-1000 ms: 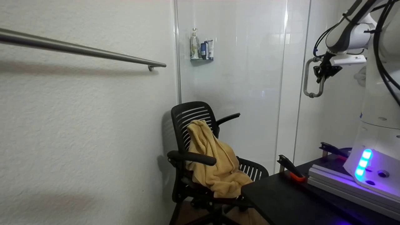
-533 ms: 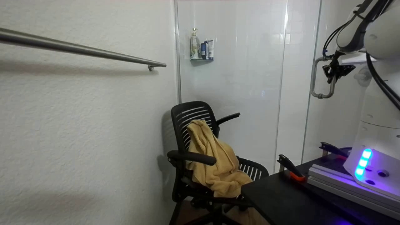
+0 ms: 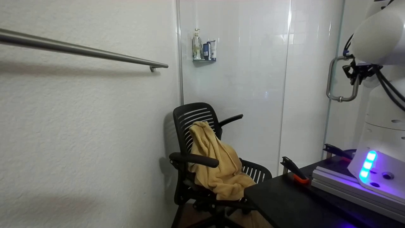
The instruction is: Open the glass door of the shower.
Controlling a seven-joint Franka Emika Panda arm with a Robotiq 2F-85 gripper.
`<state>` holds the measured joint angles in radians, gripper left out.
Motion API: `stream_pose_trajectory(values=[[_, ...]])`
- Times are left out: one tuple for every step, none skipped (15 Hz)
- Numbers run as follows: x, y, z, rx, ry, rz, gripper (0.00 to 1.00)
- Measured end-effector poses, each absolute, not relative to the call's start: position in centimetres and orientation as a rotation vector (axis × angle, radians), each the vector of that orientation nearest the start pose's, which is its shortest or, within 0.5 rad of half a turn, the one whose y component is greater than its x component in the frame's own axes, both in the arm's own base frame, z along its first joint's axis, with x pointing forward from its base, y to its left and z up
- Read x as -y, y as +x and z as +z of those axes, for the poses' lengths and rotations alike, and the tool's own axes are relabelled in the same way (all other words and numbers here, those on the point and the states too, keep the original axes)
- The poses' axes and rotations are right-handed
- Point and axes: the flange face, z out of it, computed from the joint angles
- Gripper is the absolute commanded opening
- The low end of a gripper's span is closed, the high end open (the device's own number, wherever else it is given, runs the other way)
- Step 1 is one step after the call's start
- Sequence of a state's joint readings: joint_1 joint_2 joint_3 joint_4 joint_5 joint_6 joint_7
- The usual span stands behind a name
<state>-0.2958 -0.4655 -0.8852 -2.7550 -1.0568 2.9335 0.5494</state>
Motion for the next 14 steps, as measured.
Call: stream_pose_trajectory(values=[[33.5,20.7,36.1,-1.318,-3.056,-0.872,0.06],[33.5,20.0,36.2,-1.356,-3.047,-0.863,0.06],[33.6,19.5,36.2,-1.394,-3.035,-0.851,0.06],[33.7,19.1,36.3,-1.421,-3.024,-0.836,0.06],[33.7,18.8,36.3,-1.440,-3.017,-0.824,0.06],[33.8,18.5,36.4,-1.458,-3.010,-0.812,0.06],[33.9,18.2,36.4,-1.474,-3.004,-0.801,0.06],[34.0,17.9,36.5,-1.491,-2.996,-0.790,0.06],[34.1,17.4,36.5,-1.510,-2.988,-0.777,0.06],[34.2,16.9,36.6,-1.536,-2.978,-0.768,0.06],[34.3,16.4,36.6,-1.568,-2.964,-0.754,0.06],[34.4,15.8,36.7,-1.602,-2.950,-0.740,0.06],[34.5,15.2,36.7,-1.603,-2.951,-0.739,0.06],[34.5,14.7,36.7,-1.594,-2.956,-0.742,0.06]])
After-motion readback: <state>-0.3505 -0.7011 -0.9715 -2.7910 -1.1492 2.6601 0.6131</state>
